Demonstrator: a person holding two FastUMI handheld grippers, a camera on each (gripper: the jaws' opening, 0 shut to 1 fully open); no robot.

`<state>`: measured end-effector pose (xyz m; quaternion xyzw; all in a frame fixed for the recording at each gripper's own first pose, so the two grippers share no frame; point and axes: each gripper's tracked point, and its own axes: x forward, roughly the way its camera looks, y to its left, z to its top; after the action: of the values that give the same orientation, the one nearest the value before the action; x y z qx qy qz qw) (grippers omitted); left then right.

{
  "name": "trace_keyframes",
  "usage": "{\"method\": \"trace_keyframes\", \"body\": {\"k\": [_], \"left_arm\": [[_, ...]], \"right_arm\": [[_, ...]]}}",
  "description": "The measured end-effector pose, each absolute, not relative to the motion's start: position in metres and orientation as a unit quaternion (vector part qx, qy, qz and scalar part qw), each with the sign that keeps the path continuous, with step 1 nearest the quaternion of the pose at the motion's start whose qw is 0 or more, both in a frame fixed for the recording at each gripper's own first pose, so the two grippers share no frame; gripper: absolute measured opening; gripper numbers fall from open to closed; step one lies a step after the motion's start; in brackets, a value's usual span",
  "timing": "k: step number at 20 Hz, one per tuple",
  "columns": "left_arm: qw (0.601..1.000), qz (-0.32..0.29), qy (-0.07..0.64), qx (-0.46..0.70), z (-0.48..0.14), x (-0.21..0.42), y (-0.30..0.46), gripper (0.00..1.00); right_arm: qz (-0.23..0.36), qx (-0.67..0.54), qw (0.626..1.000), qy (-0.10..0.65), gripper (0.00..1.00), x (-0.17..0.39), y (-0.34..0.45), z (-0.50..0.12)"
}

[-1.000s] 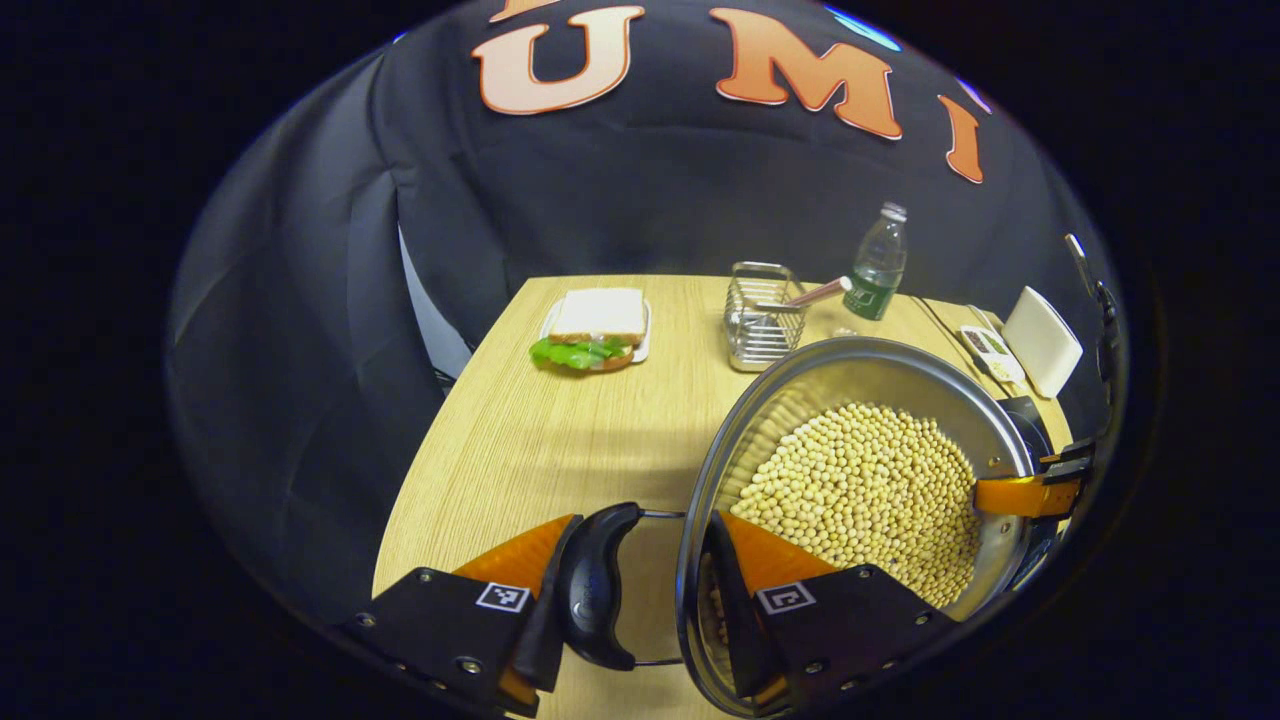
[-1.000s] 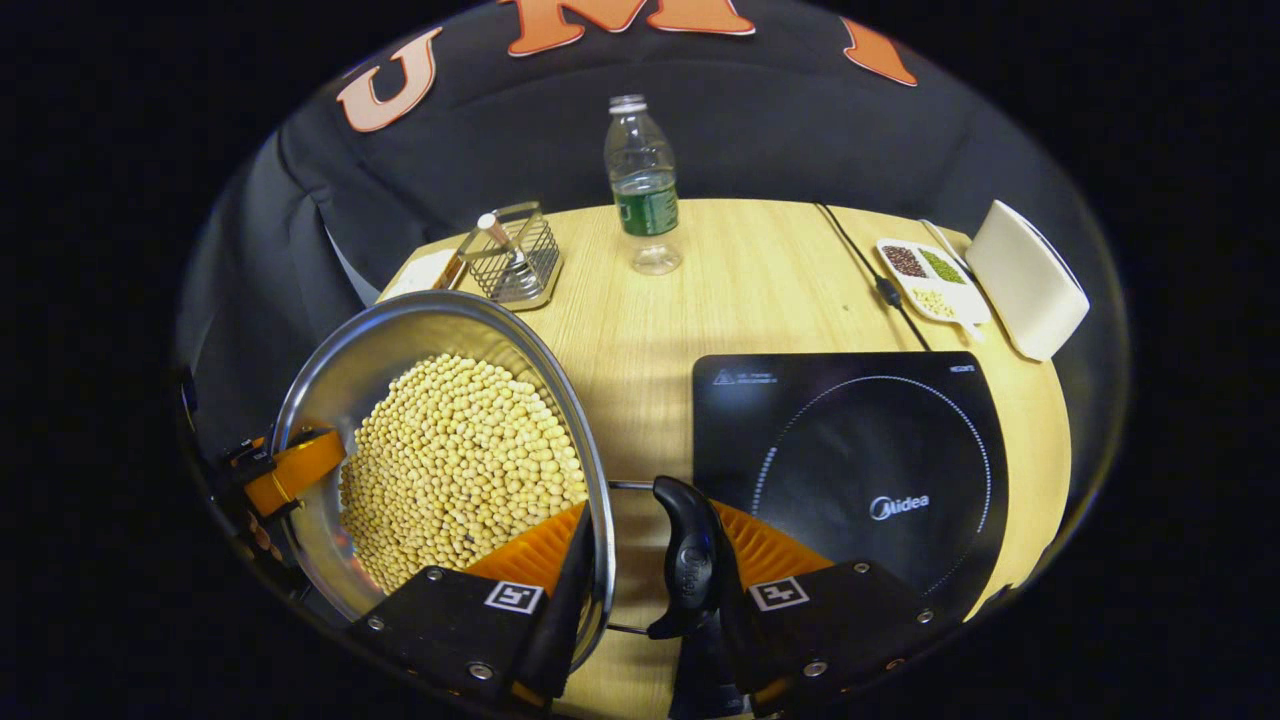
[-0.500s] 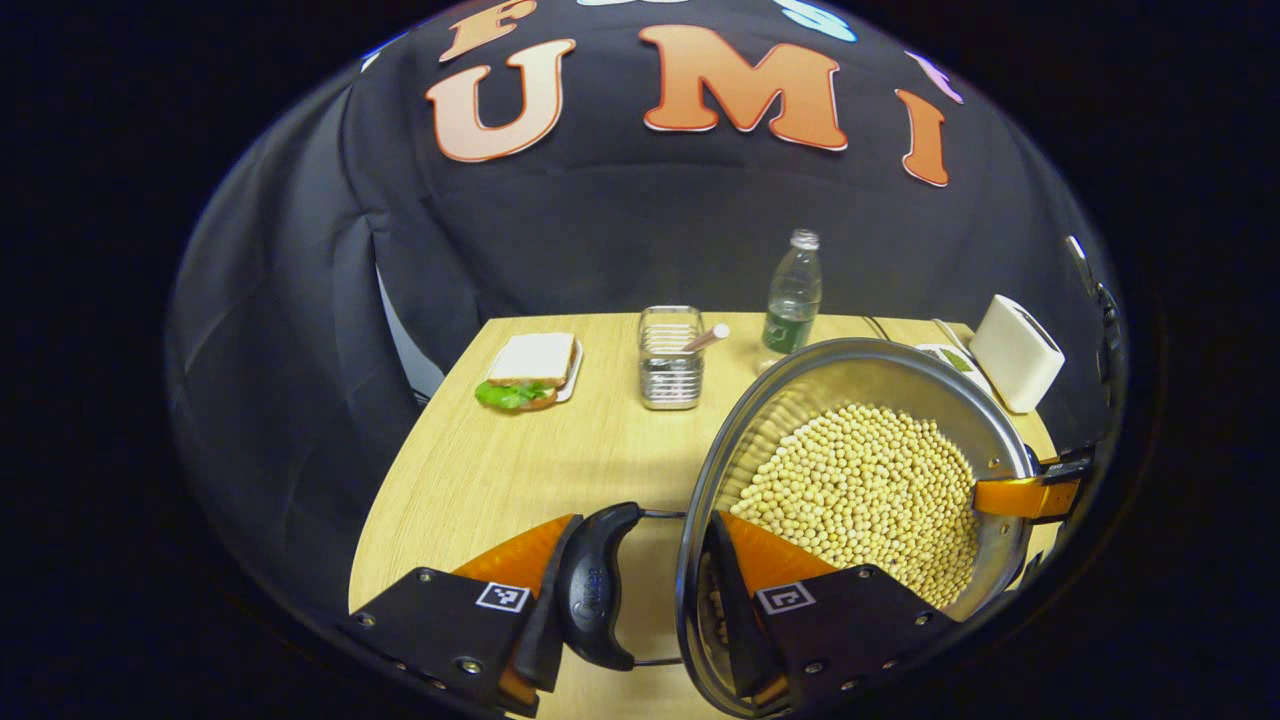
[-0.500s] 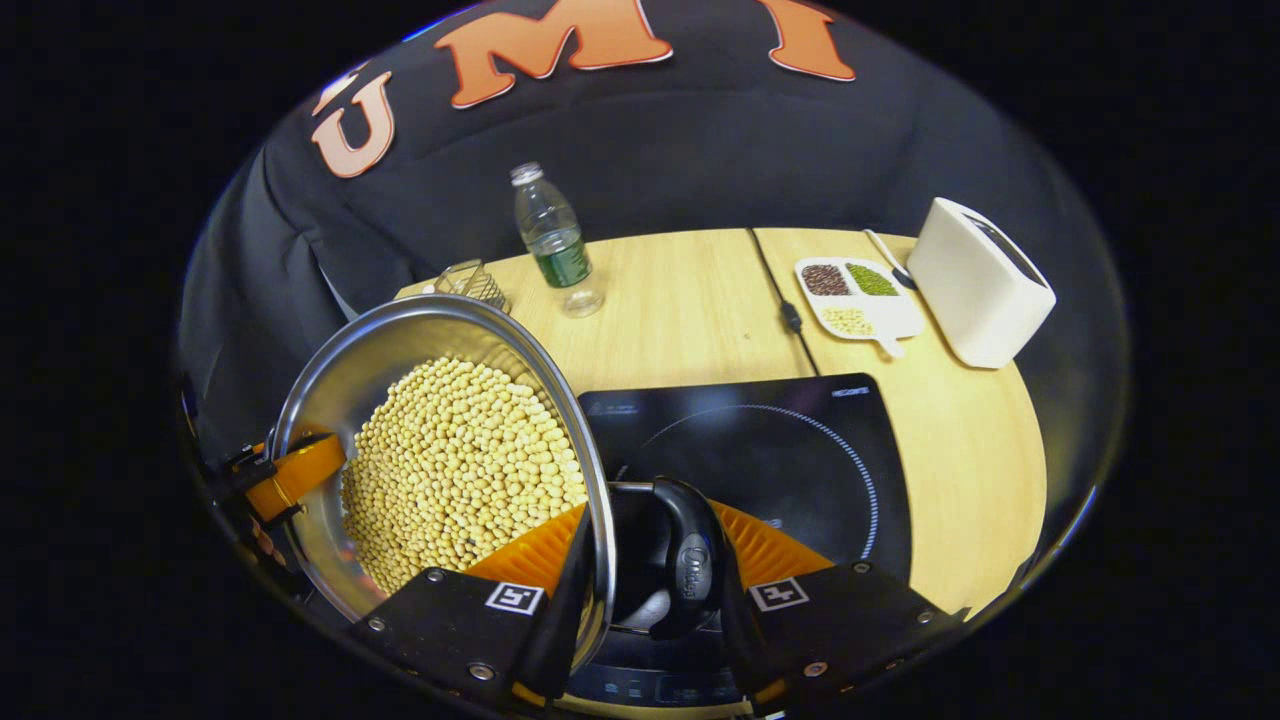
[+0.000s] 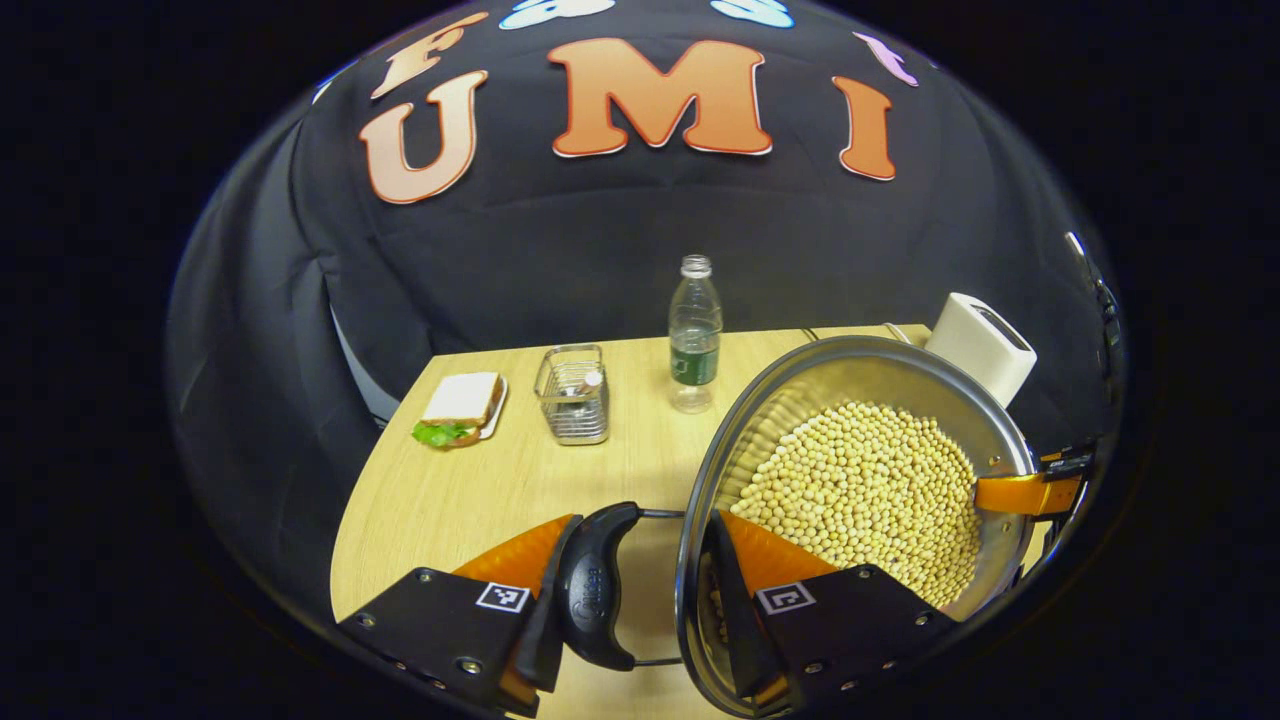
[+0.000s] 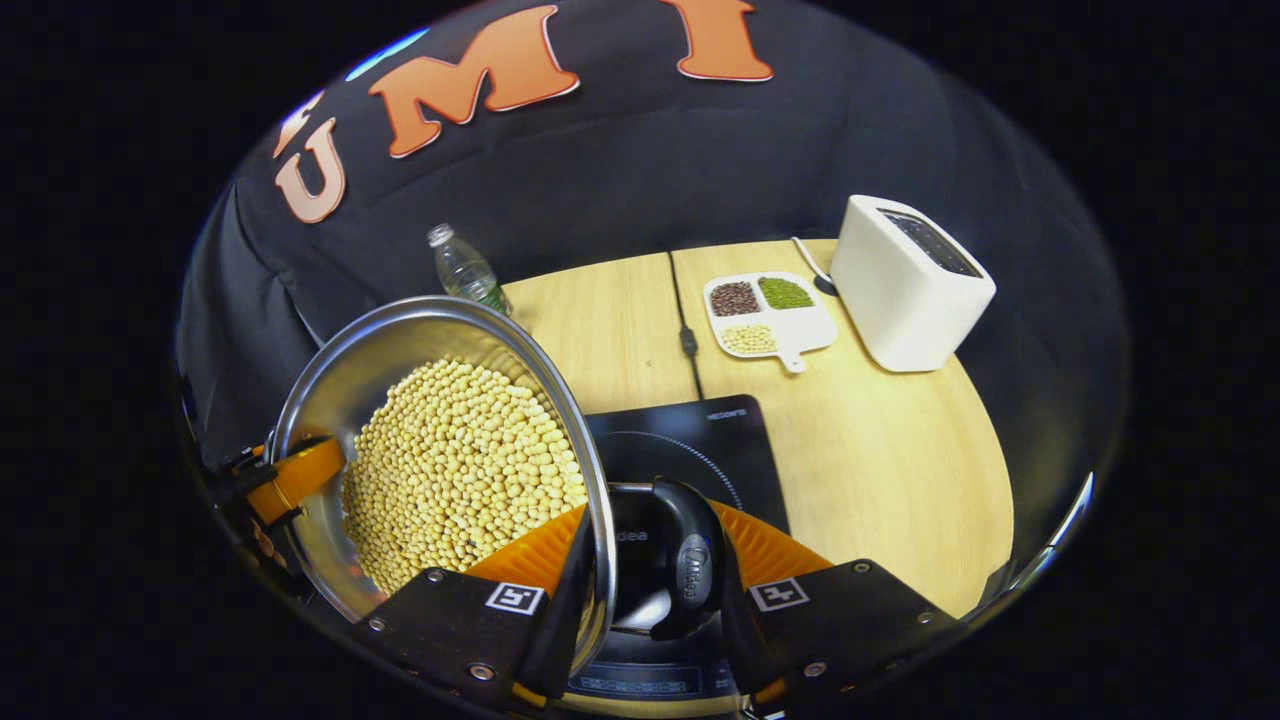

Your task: First push the handle of the pot to place it horizontally, then grasp the pot with both hands and set it on the induction cooktop.

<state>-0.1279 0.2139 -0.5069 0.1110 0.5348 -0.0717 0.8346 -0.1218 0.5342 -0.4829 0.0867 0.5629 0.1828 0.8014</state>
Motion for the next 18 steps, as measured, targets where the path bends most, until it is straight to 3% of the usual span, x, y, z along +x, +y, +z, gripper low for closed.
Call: {"method": "trace_keyframes", "body": {"k": [5,6,7,18], "left_arm": [[0.828,-0.082,0.544,0.106,-0.515,-0.129,0.215,0.66],[0.825,-0.085,0.548,0.105,-0.514,-0.127,0.216,0.66],[0.822,-0.087,0.553,0.104,-0.515,-0.126,0.216,0.66],[0.785,-0.107,0.601,0.106,-0.525,-0.123,0.213,0.67]], "right_arm": [[0.173,0.08,0.799,0.57,0.6,-0.126,0.535,-0.483],[0.173,0.076,0.797,0.574,0.55,-0.125,0.535,-0.481],[0.169,0.074,0.795,0.577,0.6,-0.127,0.537,-0.482],[0.161,0.06,0.767,0.619,0.6,-0.128,0.534,-0.47]]}}
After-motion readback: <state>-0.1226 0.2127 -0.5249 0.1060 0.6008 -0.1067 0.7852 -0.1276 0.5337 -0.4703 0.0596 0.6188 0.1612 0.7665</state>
